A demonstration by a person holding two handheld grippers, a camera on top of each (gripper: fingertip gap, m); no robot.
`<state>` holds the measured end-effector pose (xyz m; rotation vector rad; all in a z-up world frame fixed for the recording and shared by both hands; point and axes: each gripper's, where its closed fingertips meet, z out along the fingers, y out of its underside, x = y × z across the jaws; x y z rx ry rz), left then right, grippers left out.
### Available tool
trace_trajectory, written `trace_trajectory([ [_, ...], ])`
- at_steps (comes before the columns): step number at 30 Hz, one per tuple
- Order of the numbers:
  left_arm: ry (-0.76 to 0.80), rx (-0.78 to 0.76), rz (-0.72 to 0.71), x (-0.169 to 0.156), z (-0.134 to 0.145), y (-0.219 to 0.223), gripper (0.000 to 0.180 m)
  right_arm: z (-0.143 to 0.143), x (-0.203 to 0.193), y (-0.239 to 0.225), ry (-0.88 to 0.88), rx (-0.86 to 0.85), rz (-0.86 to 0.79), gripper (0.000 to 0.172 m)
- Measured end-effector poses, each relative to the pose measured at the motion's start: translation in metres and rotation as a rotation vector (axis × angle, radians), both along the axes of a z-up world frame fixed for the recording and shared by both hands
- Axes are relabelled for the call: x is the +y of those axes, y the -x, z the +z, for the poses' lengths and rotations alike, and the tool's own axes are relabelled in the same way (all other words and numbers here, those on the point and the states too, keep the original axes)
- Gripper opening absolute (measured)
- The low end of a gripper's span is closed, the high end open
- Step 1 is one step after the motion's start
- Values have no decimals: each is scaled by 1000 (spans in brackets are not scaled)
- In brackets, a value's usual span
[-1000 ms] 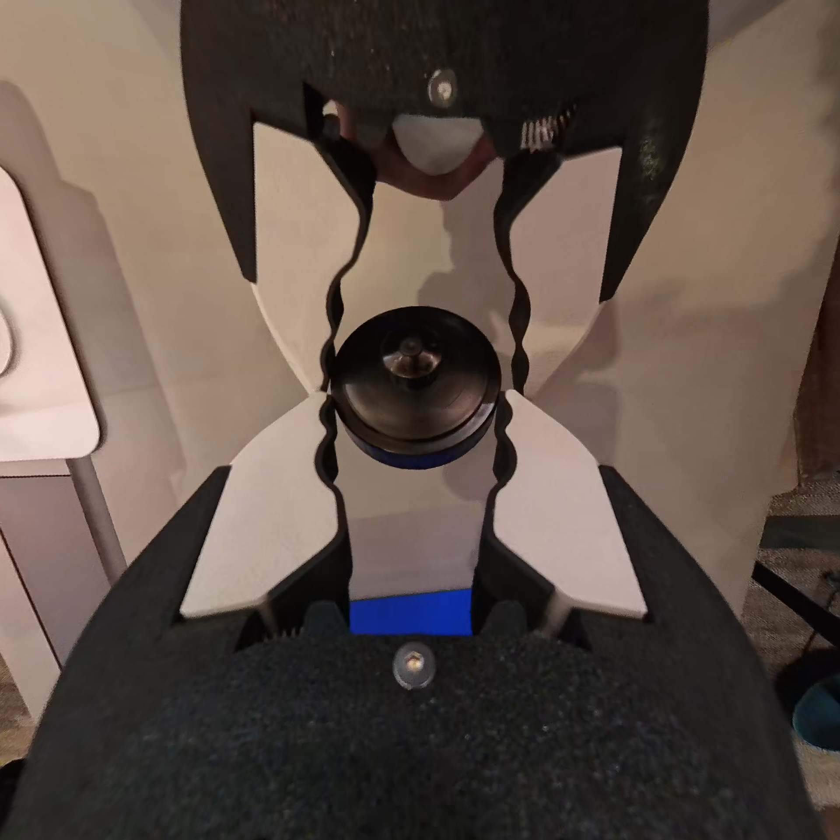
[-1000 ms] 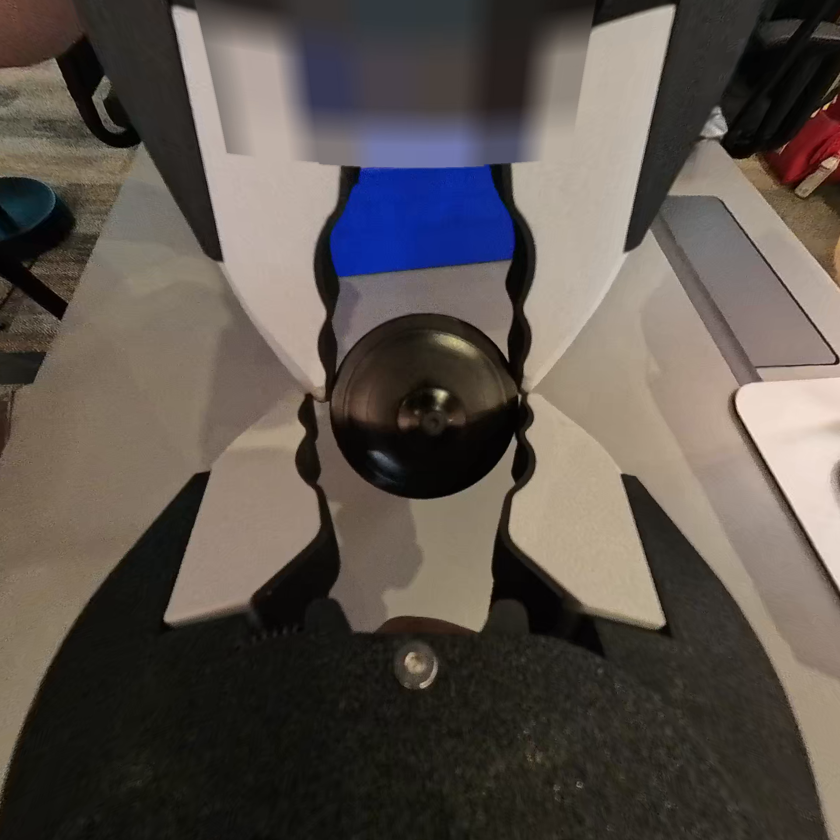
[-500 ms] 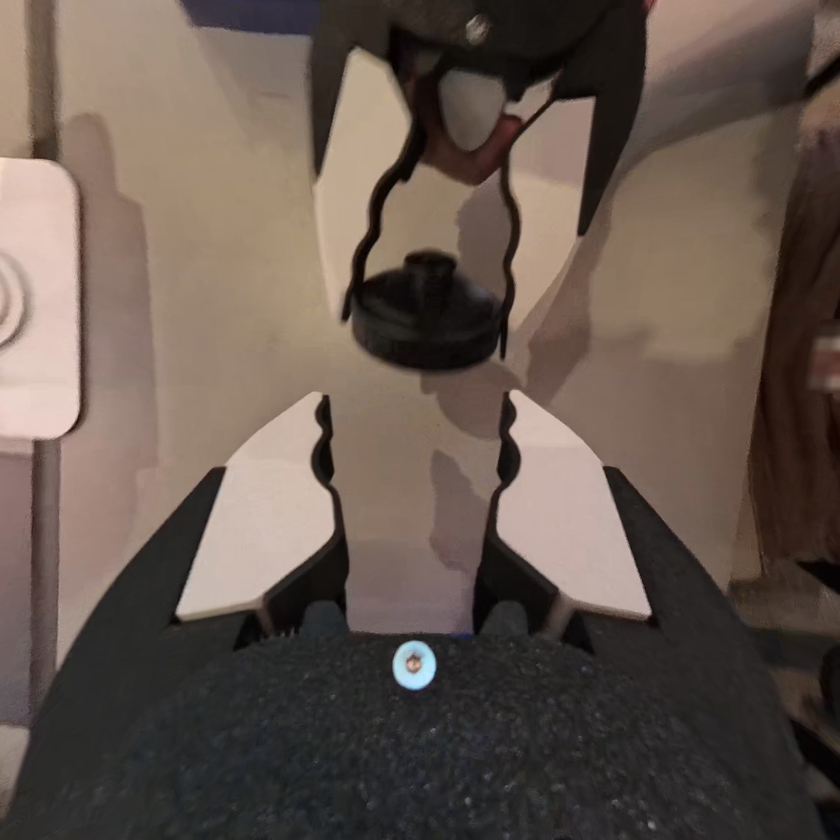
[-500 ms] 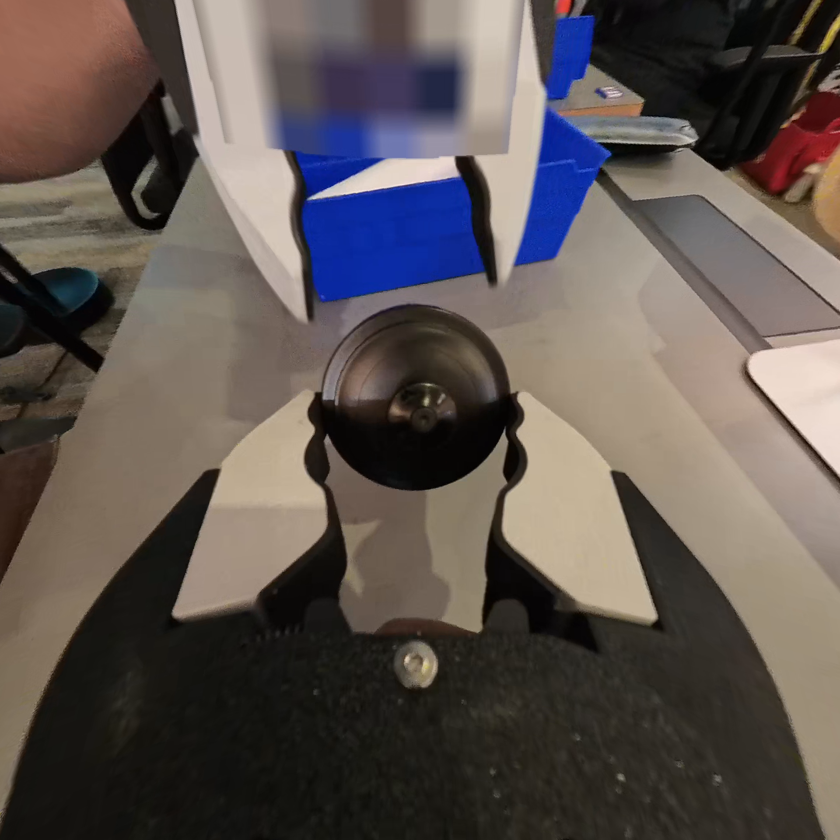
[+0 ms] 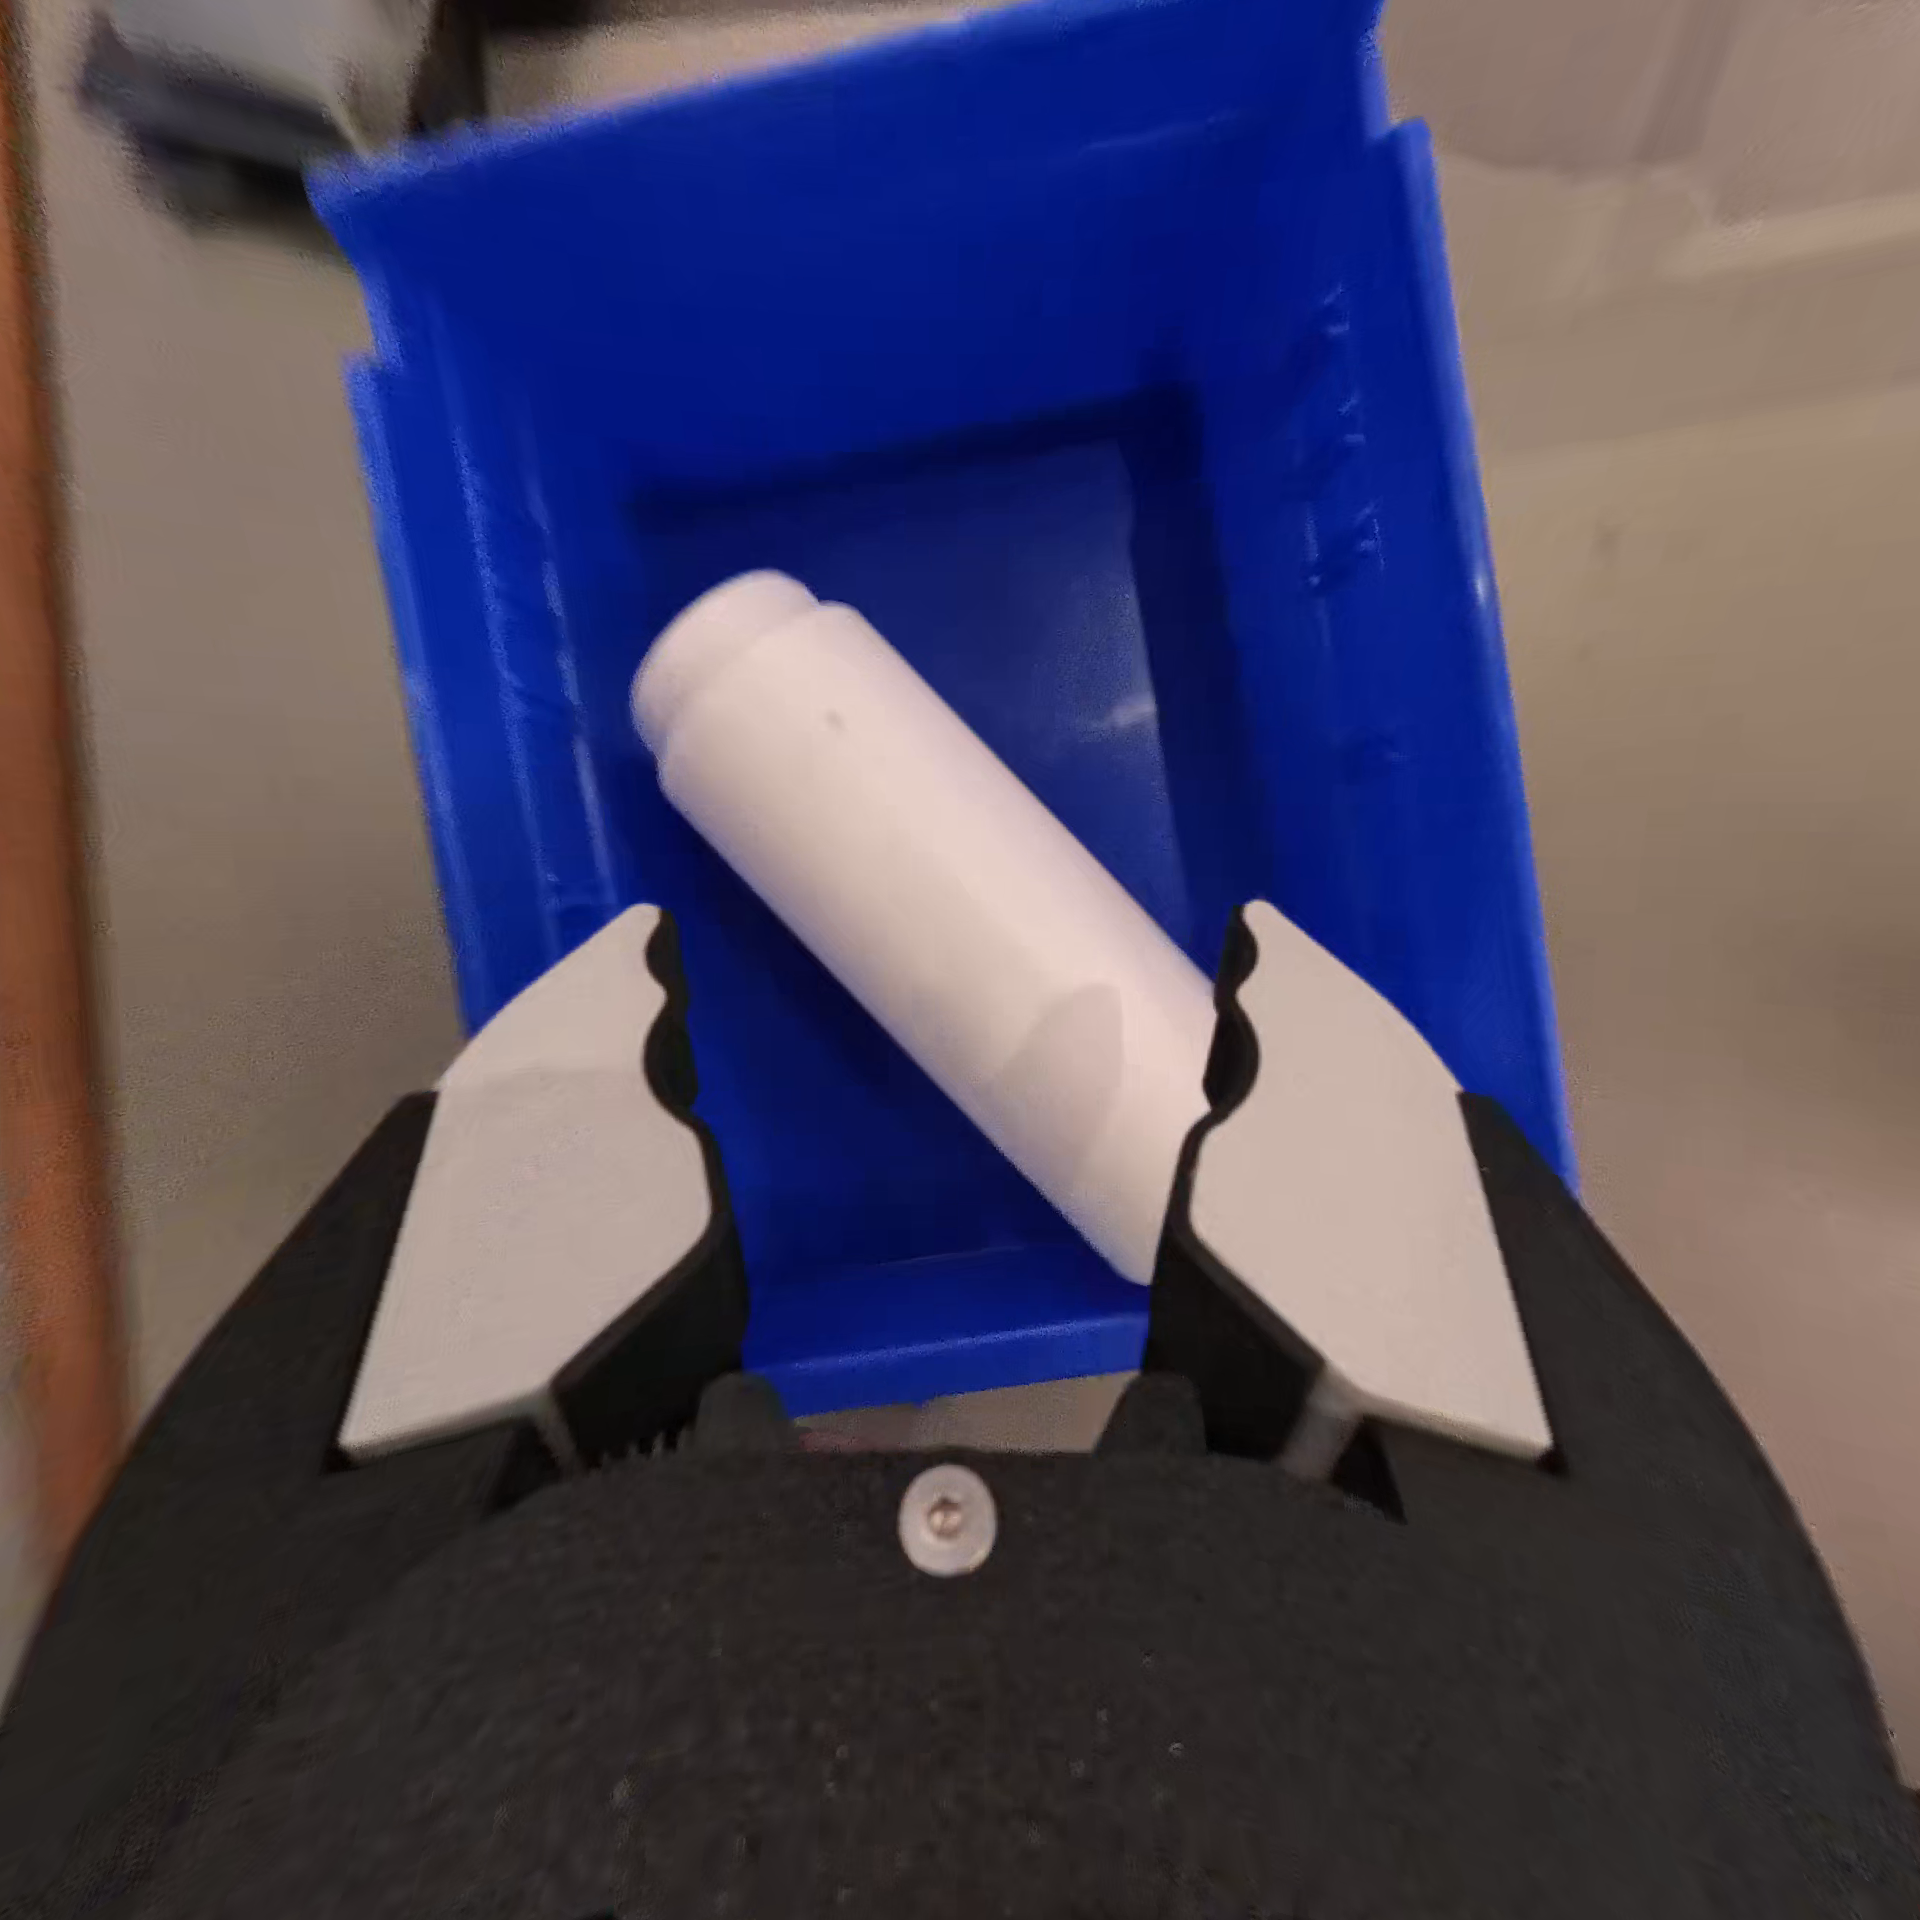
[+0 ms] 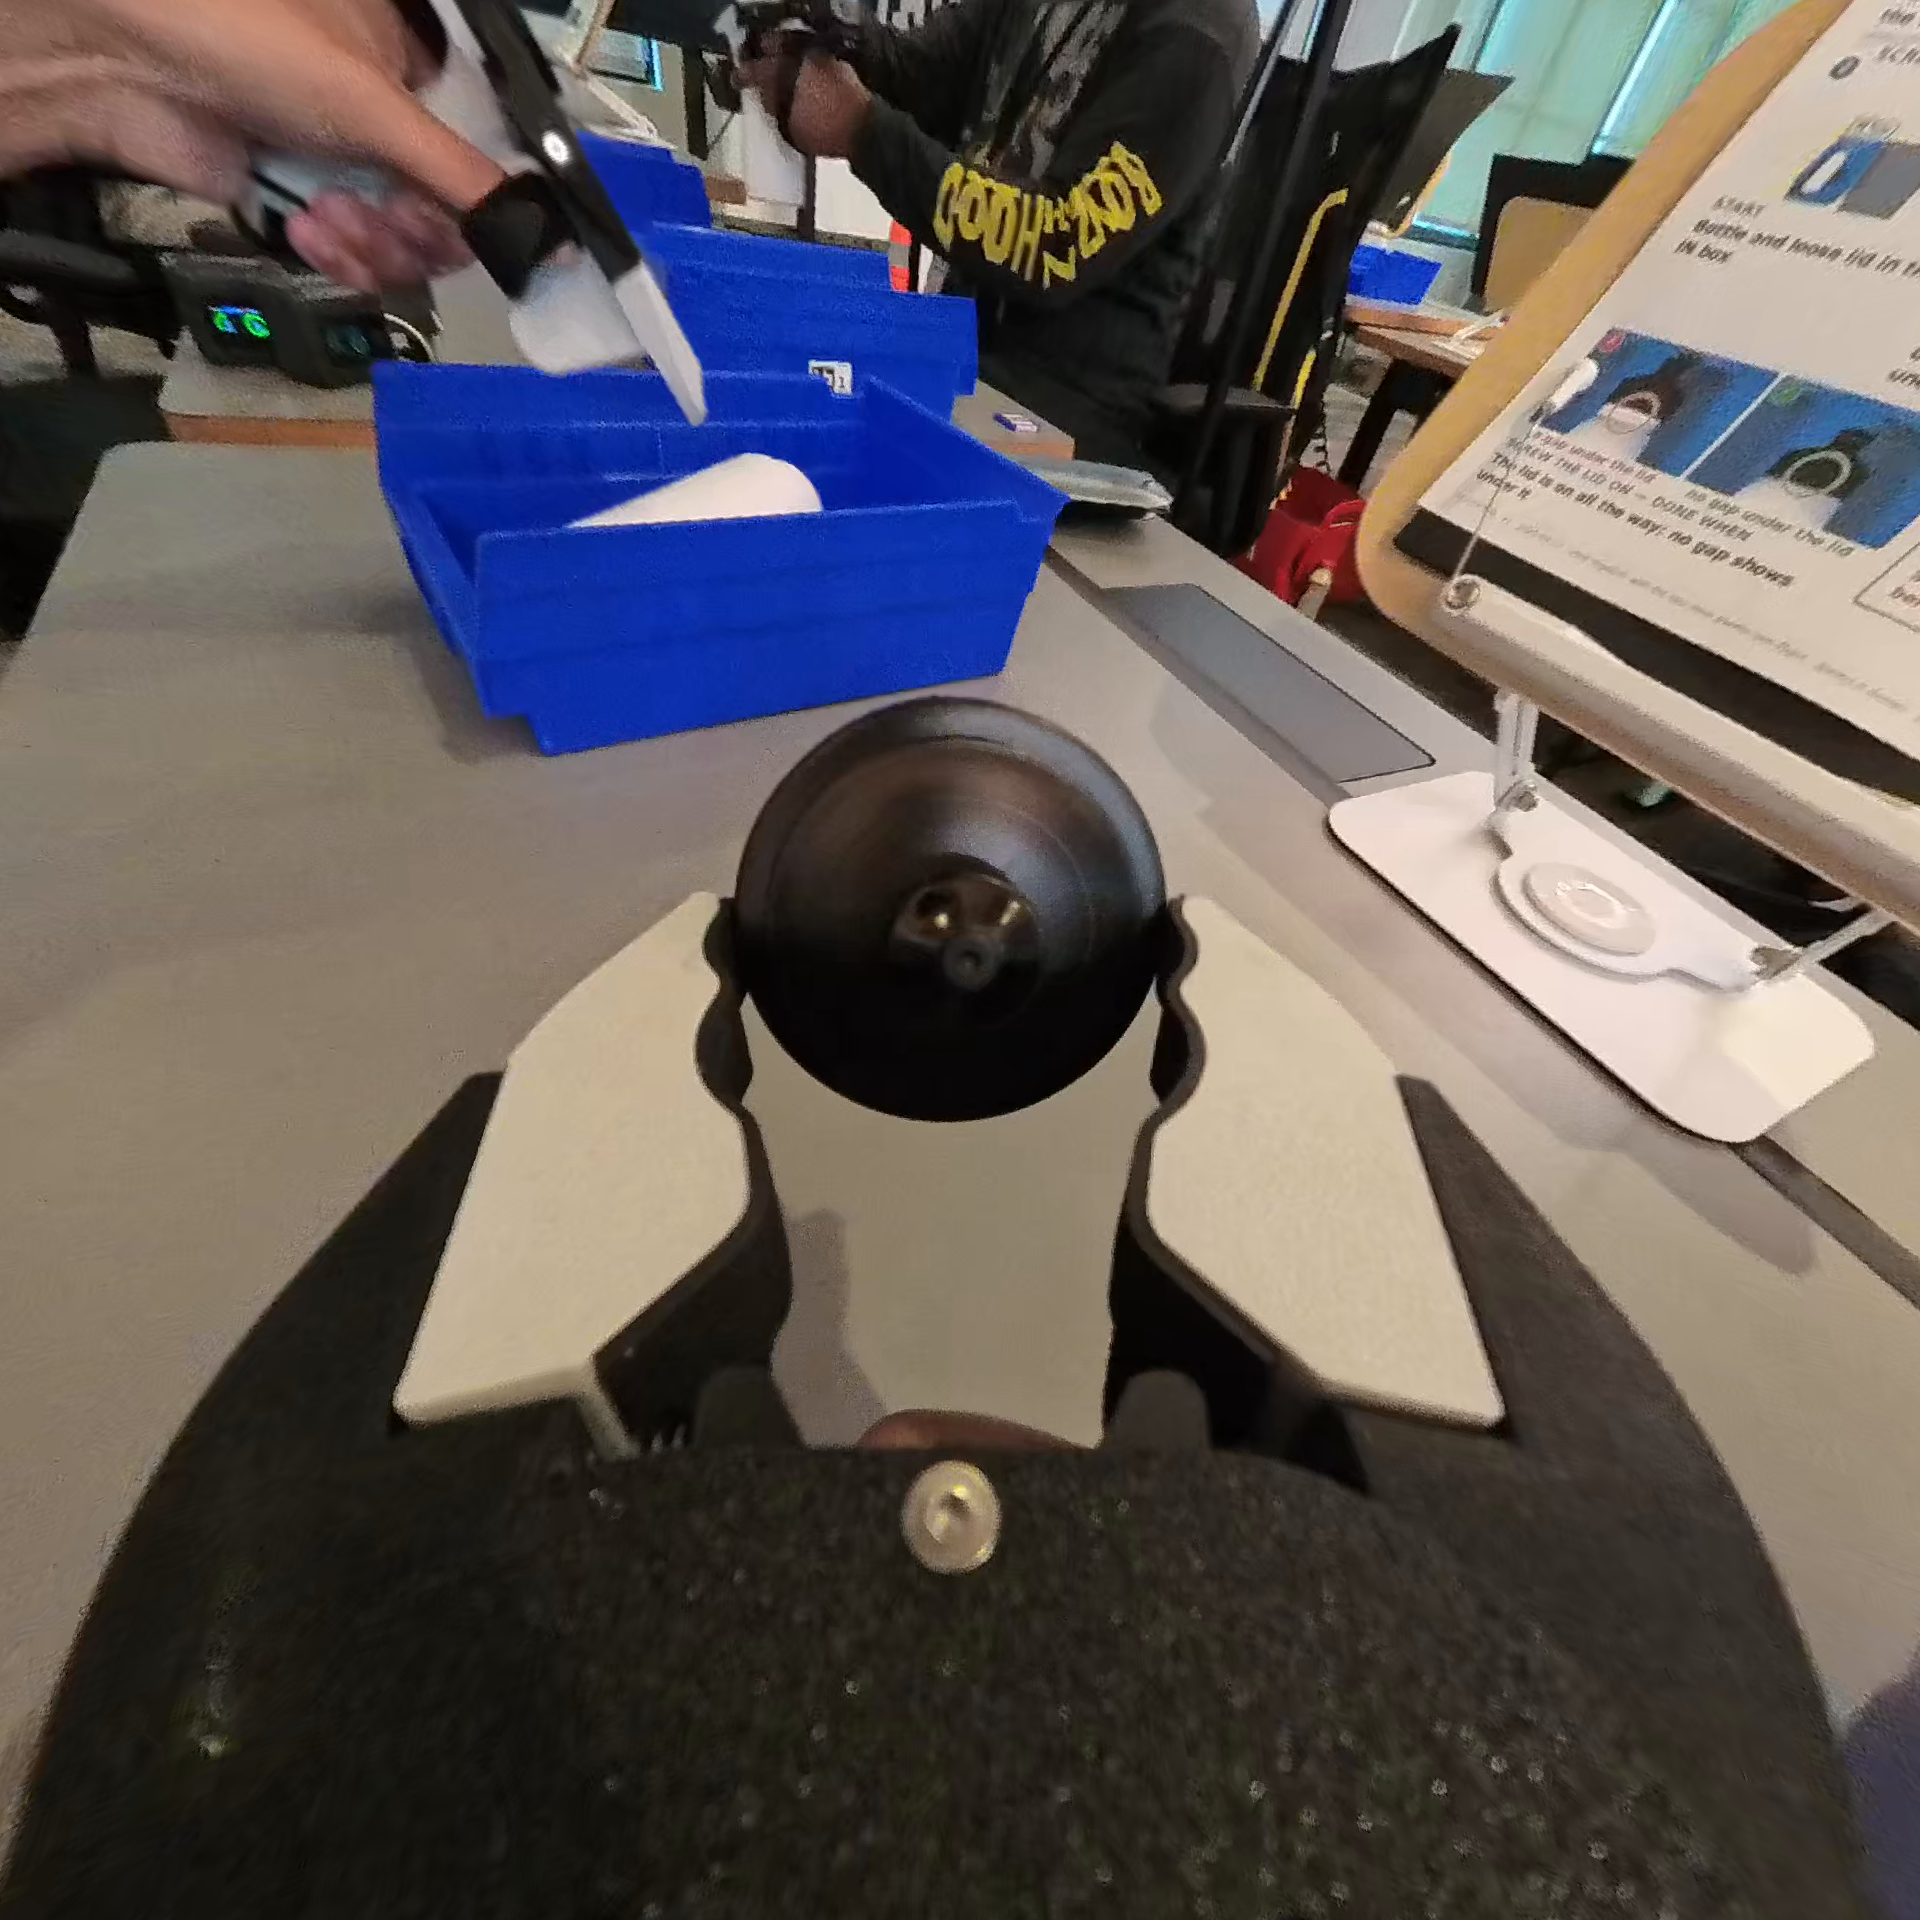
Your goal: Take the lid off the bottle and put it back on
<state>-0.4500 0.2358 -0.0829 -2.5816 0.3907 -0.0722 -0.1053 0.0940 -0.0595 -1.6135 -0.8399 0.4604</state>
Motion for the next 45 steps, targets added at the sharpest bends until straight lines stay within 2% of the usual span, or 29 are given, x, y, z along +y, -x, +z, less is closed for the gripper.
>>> trace_trajectory([
  [6, 198, -161, 256, 12, -45, 14, 116, 3, -12, 7, 5, 8, 33, 76],
  [11, 283, -183, 419, 37, -60, 15, 117, -2, -17, 12, -1, -42, 52, 76],
  [15, 469, -199, 523, 26, -92, 15, 119, 1, -17, 13, 0, -37, 52, 75],
  [17, 536, -212, 528, 20, -103, 10, 115, 3, -17, 9, -7, -49, 46, 76],
  [18, 546, -223, 519, 20, -105, 8, 106, 3, -17, 7, -8, -54, 43, 76],
  [24, 500, -275, 402, 31, -98, 4, 99, 3, -16, -5, 15, -31, 27, 76],
  [28, 357, -347, 327, 48, -68, 5, 98, 2, -16, -8, 26, -28, 25, 76],
  [31, 136, -379, 204, 60, -17, 0, 98, 4, -15, -11, 25, -28, 21, 76],
  [34, -122, -371, 97, 57, 47, -5, 95, 7, -15, -13, 26, -22, 14, 76],
  [38, -422, -387, -96, 22, 126, -40, 94, 11, -13, -20, 18, -39, -4, 76],
  [40, -541, -381, -222, -3, 154, -73, 94, 15, -13, -23, 16, -35, -11, 76],
  [43, -679, -382, -435, -49, 177, -140, 94, 23, -13, -27, 13, -40, -18, 76],
  [45, -694, -401, -549, -74, 172, -188, 92, 31, -15, -31, 0, -52, -22, 76],
])
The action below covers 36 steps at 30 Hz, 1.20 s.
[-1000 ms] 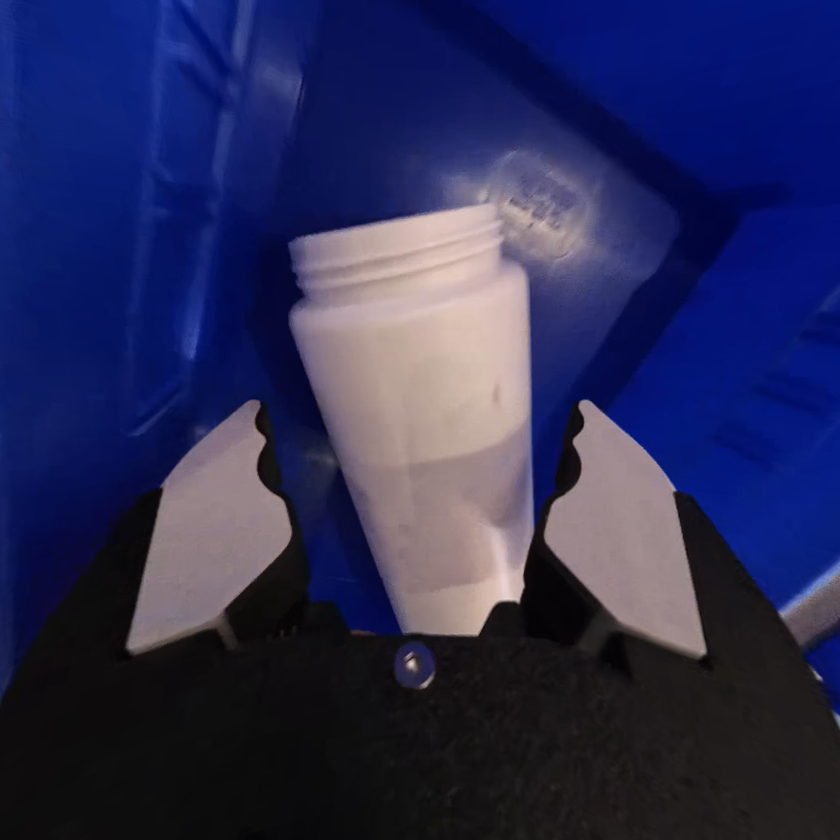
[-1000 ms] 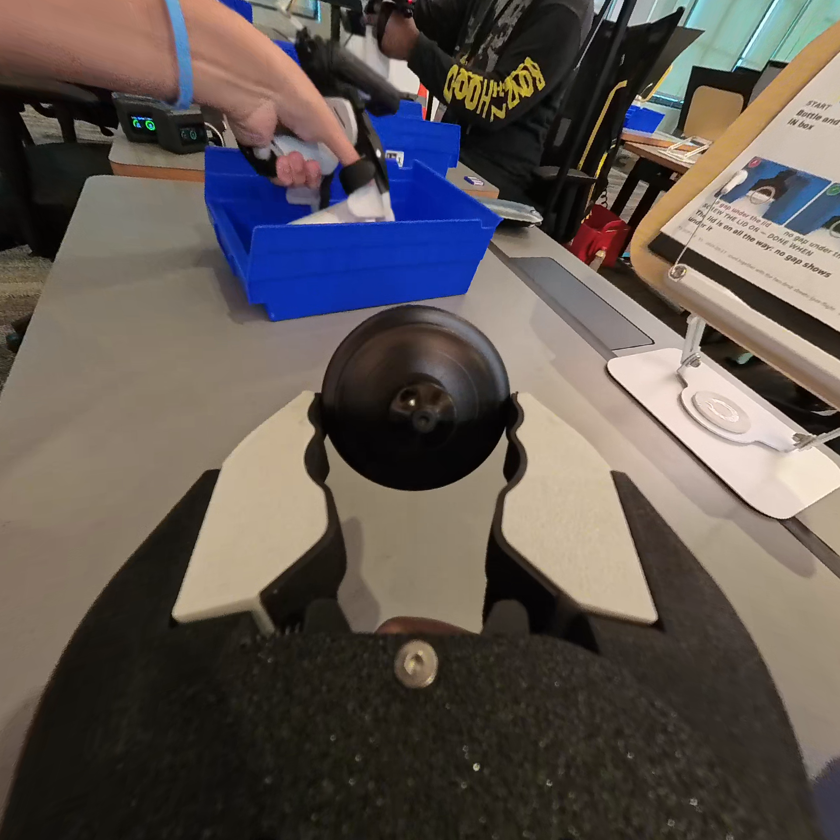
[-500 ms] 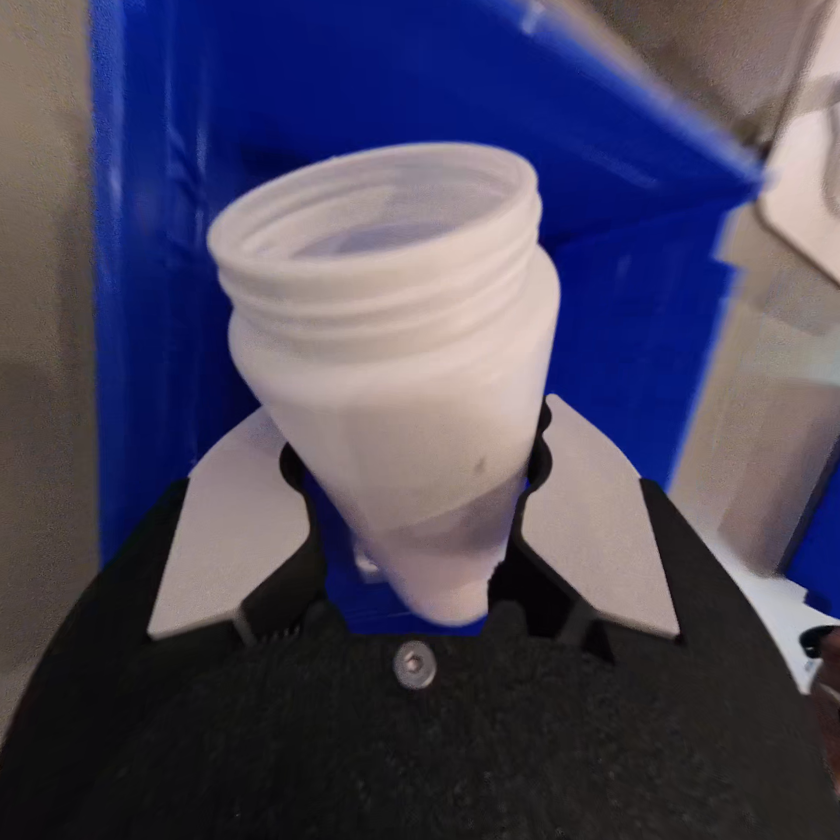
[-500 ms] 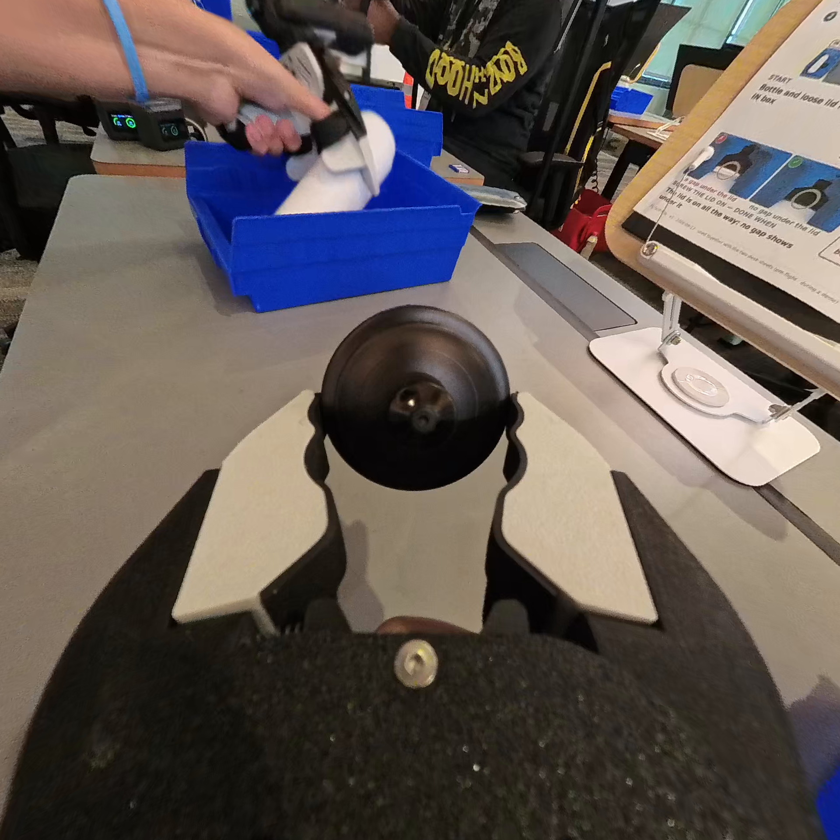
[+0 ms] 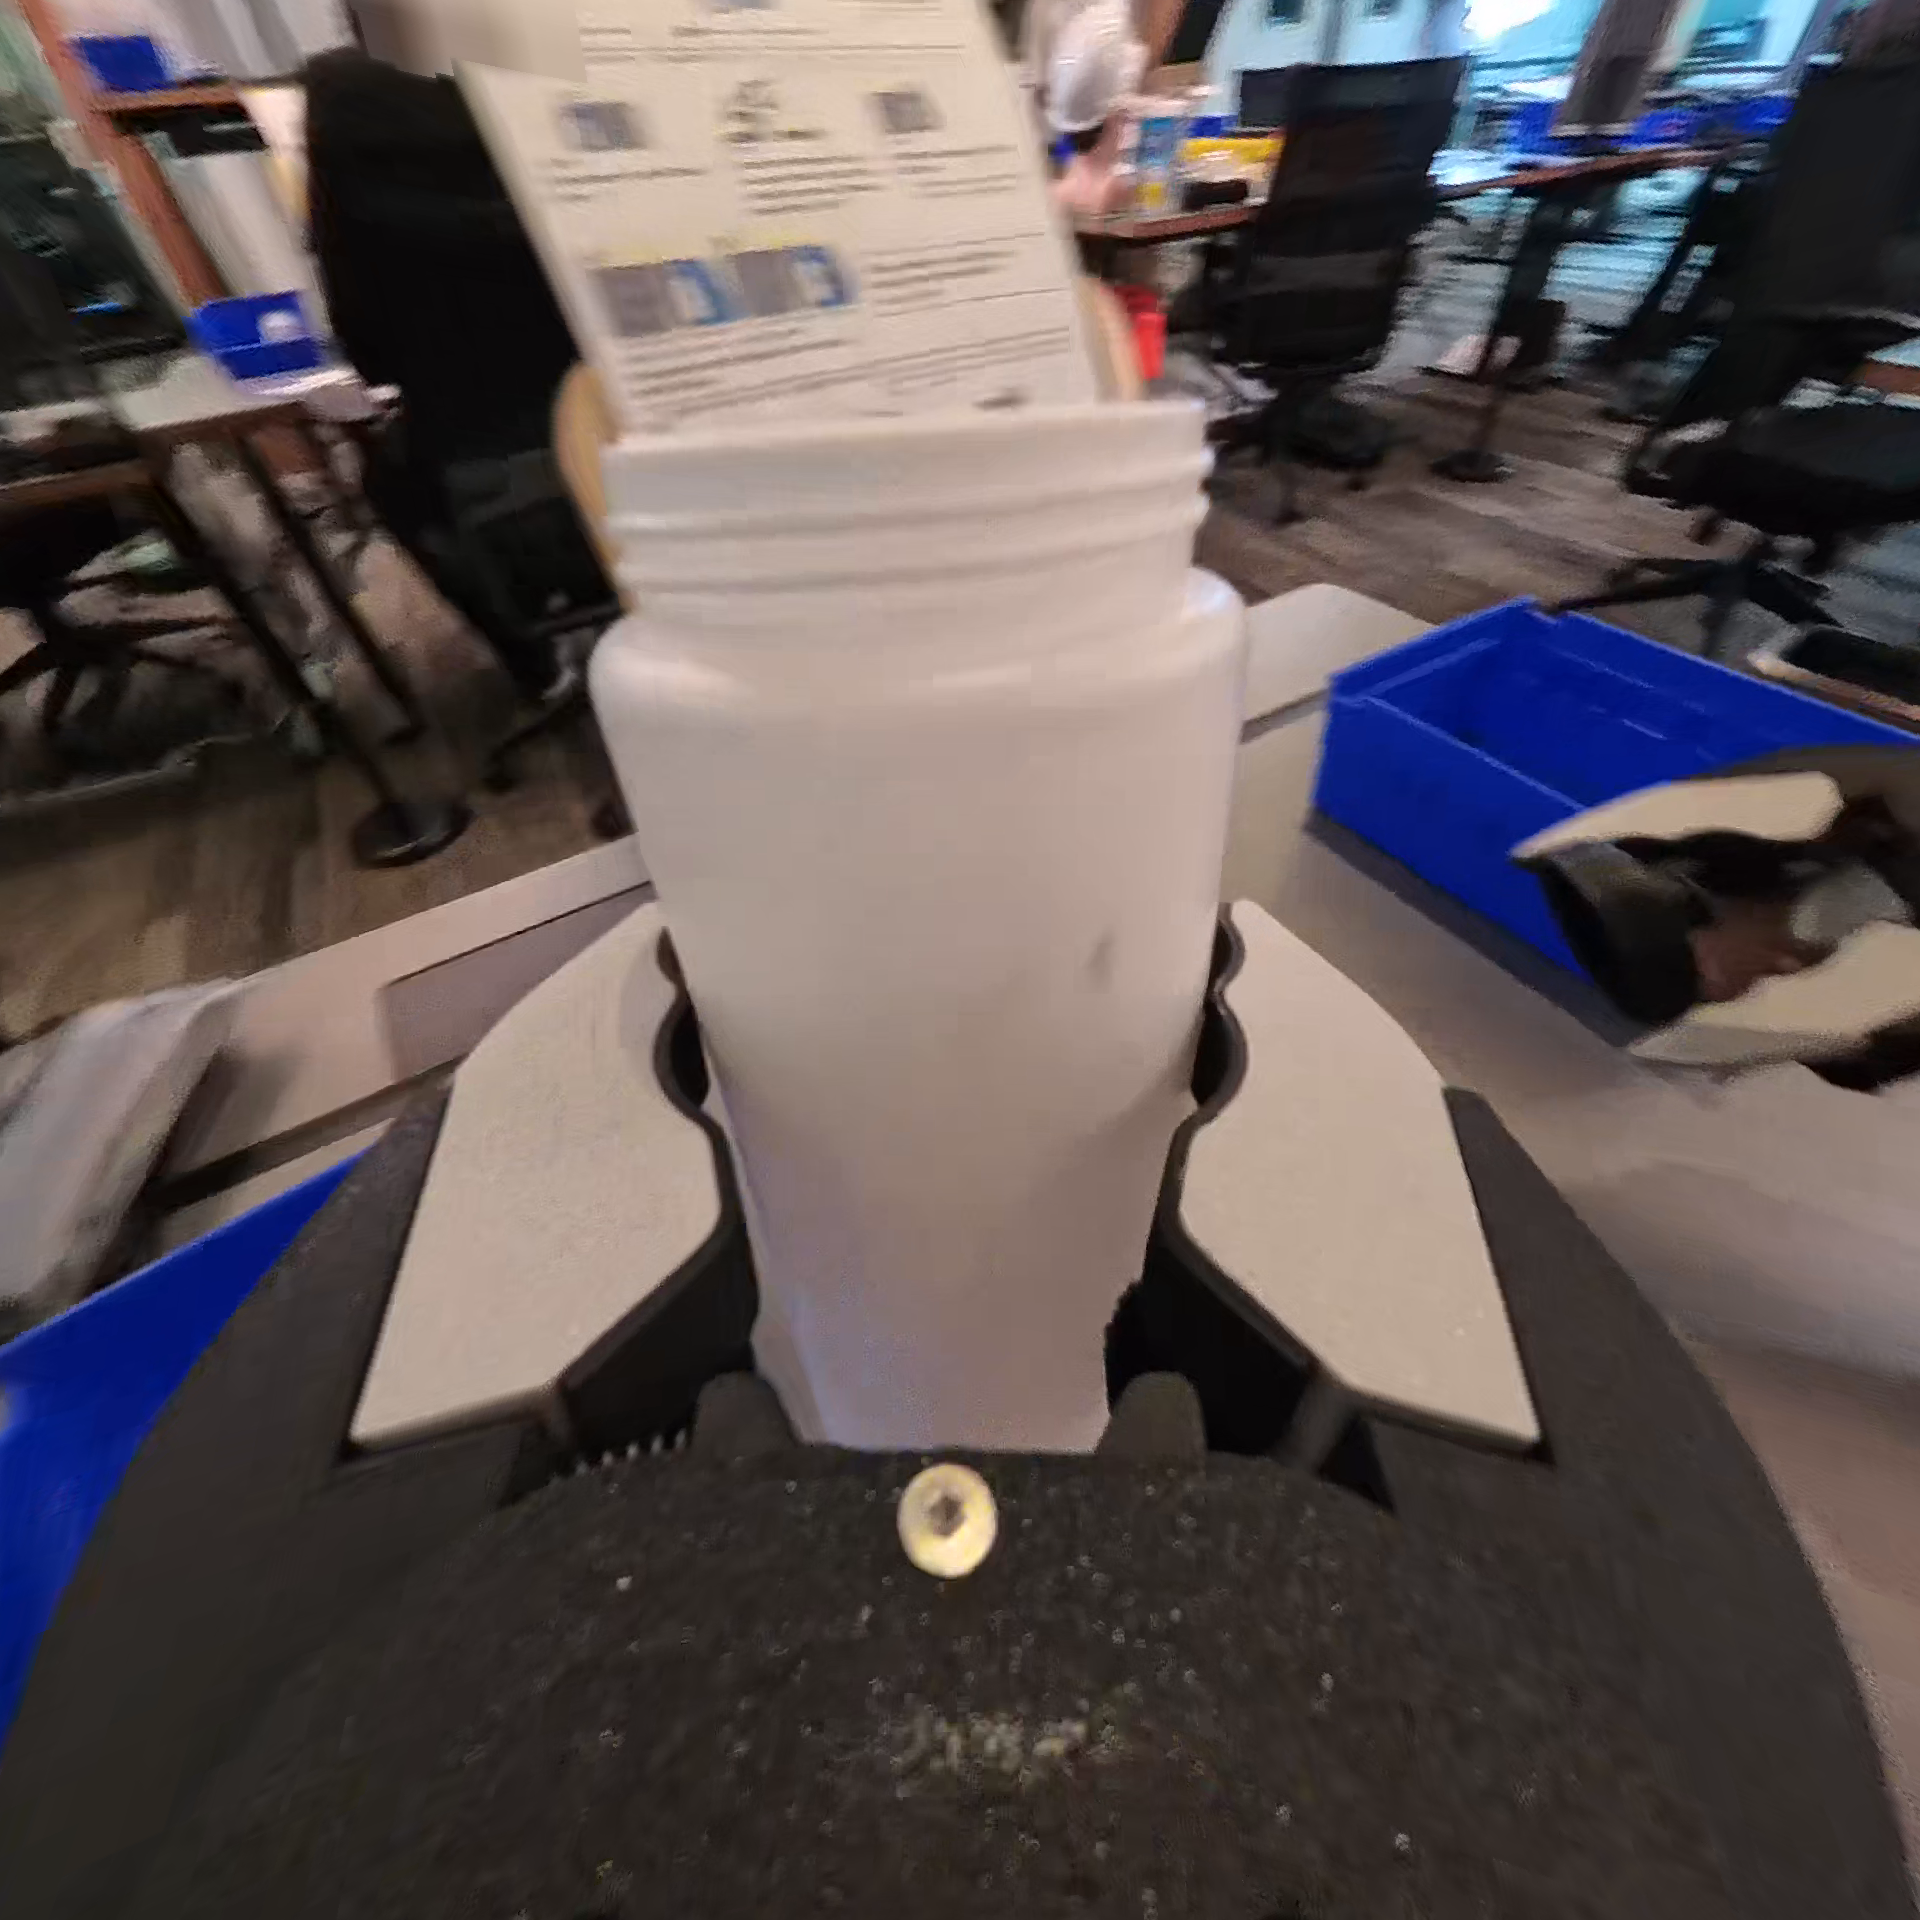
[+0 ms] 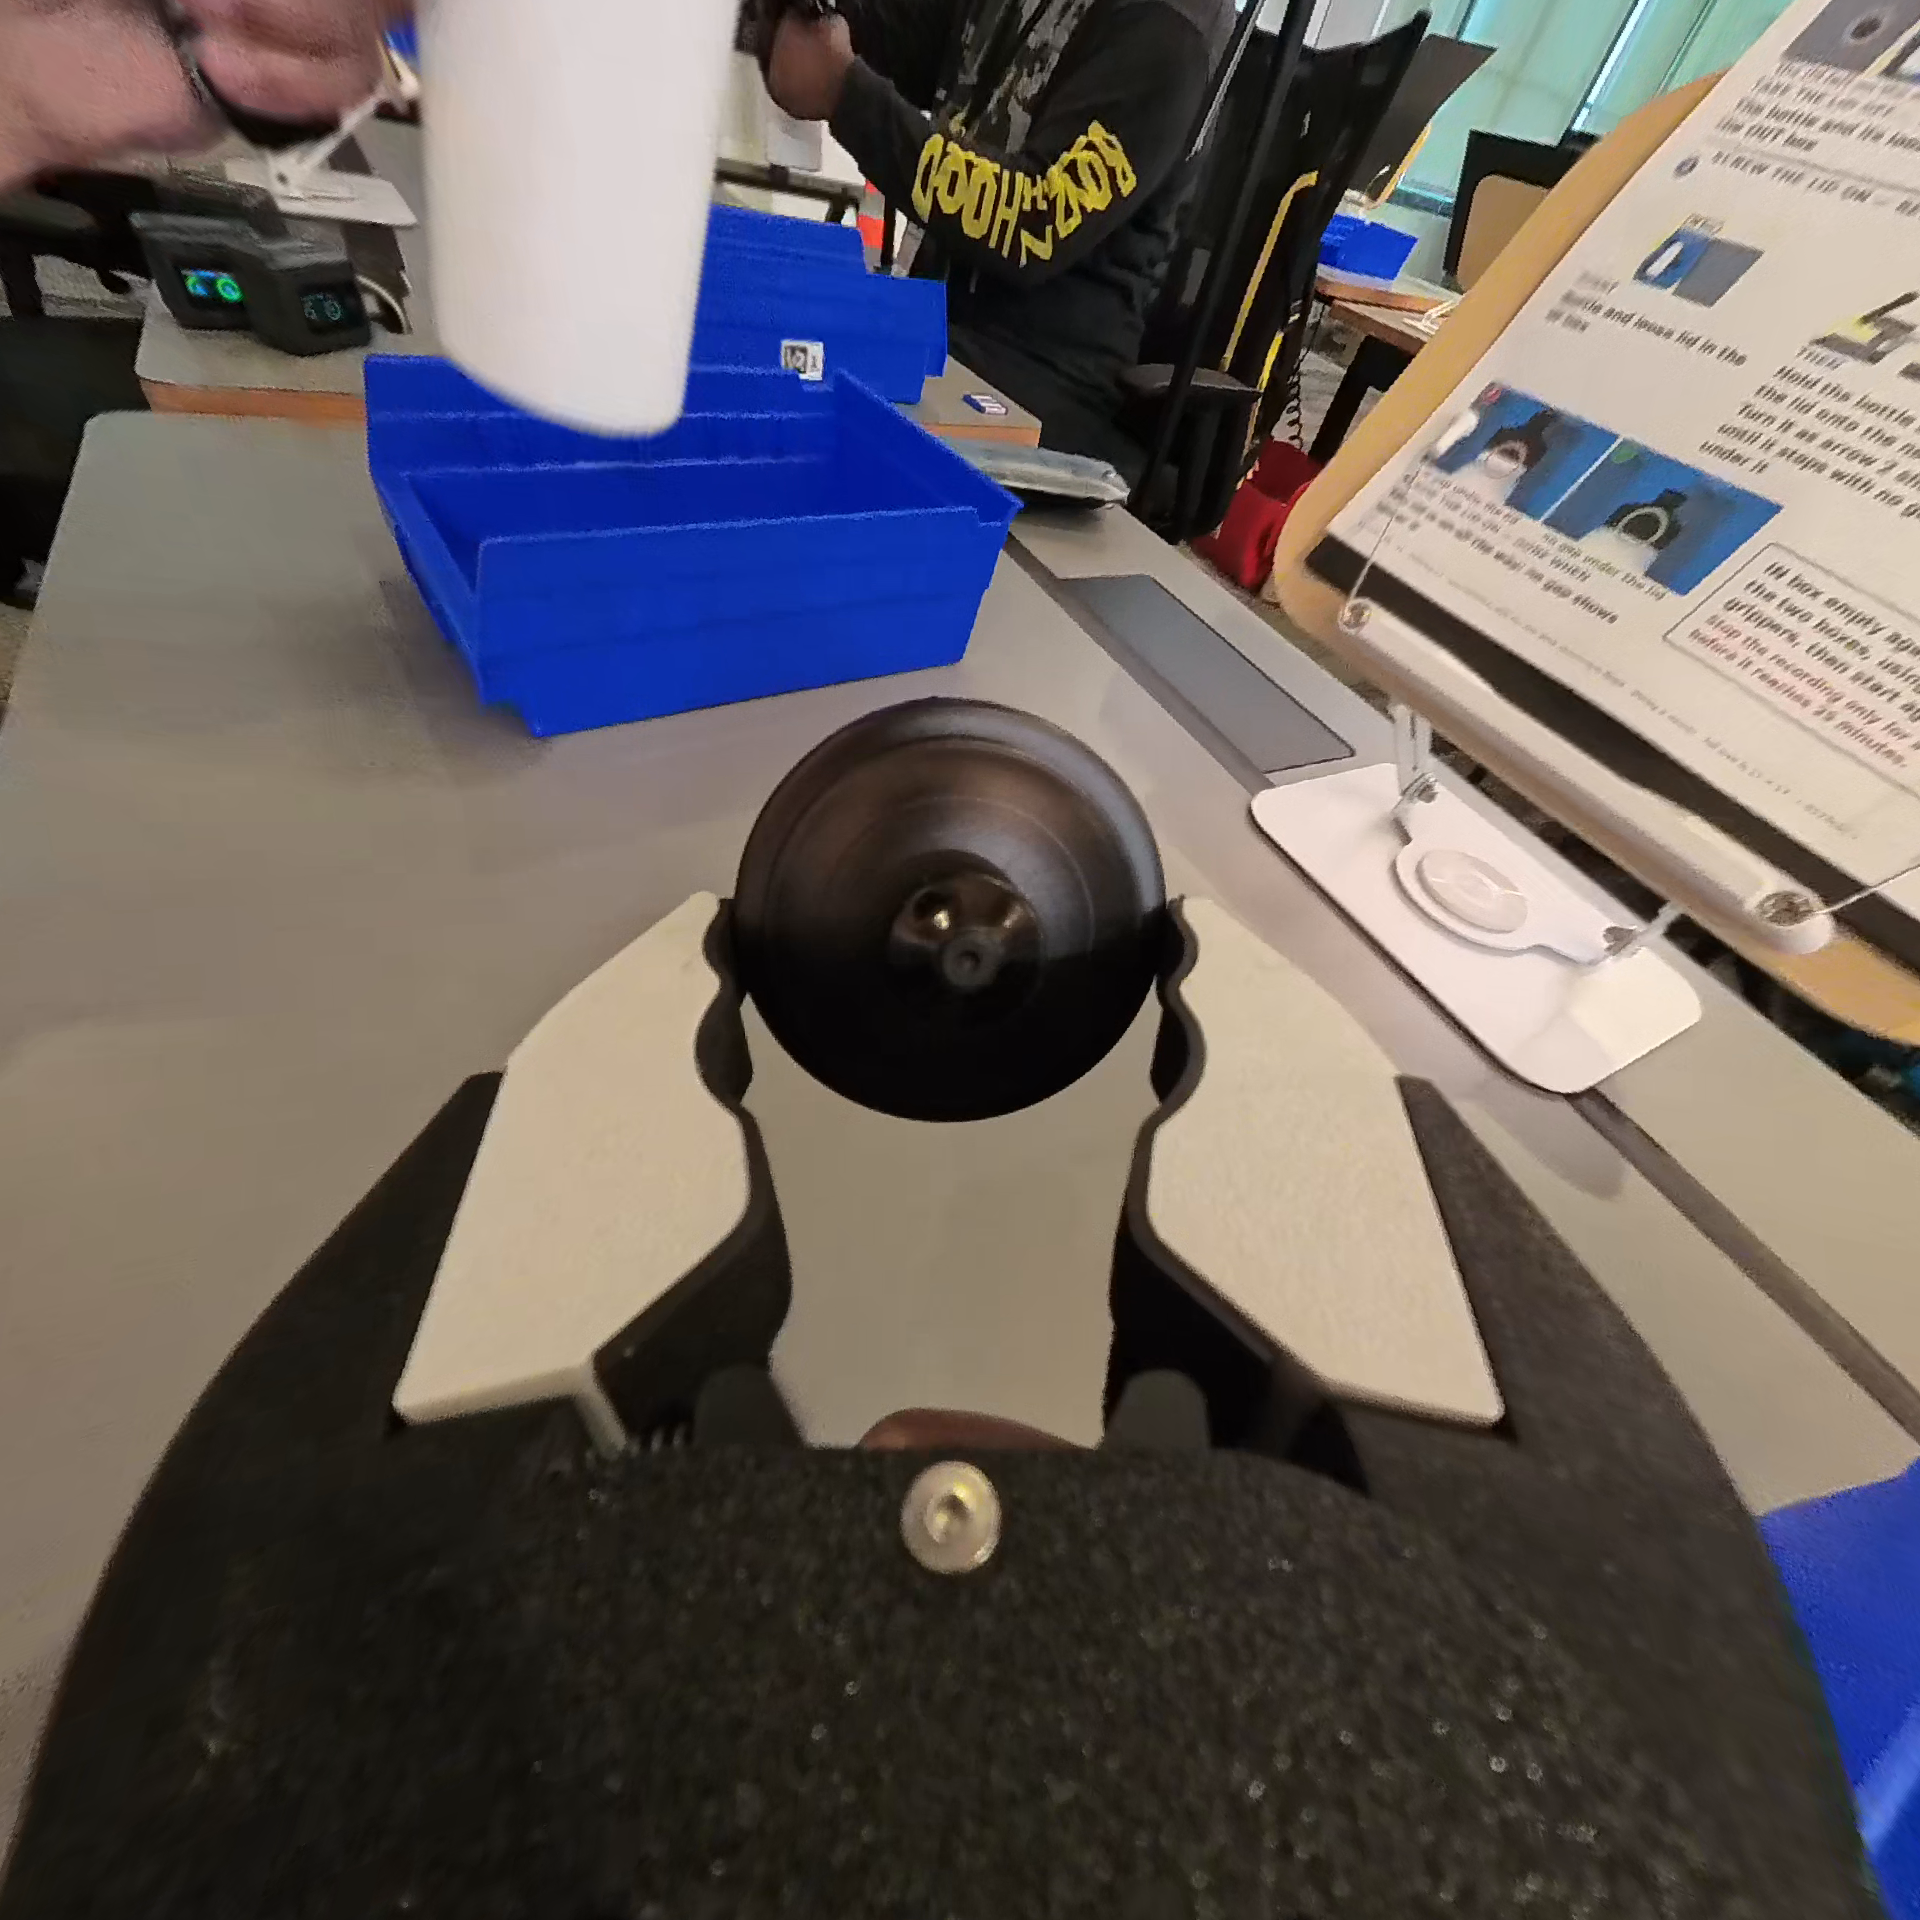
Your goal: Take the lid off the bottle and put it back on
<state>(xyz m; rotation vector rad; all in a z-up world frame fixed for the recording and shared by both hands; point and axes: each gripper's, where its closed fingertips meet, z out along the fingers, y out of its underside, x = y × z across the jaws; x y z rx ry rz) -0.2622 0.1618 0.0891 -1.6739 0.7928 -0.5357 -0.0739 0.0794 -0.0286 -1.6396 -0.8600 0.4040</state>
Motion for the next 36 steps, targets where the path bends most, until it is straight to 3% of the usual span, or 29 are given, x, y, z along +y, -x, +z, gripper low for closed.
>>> trace_trajectory([
  [4, 36, -18, -195, -22, -43, -86, 91, 23, -6, -15, -28, -15, -12, 76],
  [8, 159, -32, -303, -6, -98, -145, 91, 42, -7, -33, -47, -44, -34, 76],
  [11, 204, -47, -340, 14, -120, -174, 91, 51, -4, -45, -46, -59, -47, 76],
  [19, 95, -88, -439, 15, -143, -199, 91, 40, 10, -54, -15, -128, -61, 76],
  [26, 48, -181, -458, 15, -145, -197, 91, 27, 22, -48, 17, -156, -49, 76],
  [36, 42, -184, -486, 24, -151, -204, 91, 24, 27, -47, 34, -177, -60, 76],
])
